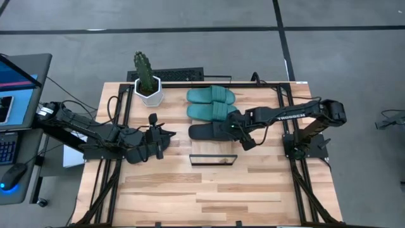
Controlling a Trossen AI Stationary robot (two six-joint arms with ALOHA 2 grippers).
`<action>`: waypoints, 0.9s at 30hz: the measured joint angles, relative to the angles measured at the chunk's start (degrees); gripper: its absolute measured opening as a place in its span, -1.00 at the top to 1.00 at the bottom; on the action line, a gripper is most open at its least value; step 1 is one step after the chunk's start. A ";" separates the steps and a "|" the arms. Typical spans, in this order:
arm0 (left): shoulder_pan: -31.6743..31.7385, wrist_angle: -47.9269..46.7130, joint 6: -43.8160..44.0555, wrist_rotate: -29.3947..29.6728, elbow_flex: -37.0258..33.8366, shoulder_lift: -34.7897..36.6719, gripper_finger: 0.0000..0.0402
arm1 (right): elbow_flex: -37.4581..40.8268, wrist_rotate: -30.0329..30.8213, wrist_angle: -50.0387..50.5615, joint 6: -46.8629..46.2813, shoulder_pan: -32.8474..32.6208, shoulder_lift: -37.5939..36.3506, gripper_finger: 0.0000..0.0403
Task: Pick and place slides into the shelf
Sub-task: Put the right black slide on the shelf, then put the black slide on the shelf
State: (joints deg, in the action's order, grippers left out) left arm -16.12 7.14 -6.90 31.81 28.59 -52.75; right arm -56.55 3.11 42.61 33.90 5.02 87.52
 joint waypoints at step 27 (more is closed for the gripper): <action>-4.45 13.33 -4.18 11.01 -2.14 0.02 1.00 | -10.32 -0.01 15.24 -21.09 3.58 -6.17 -0.12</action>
State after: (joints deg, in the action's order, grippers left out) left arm -20.57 20.46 -11.08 42.82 26.45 -52.73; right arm -66.87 3.10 57.85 12.81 8.60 81.35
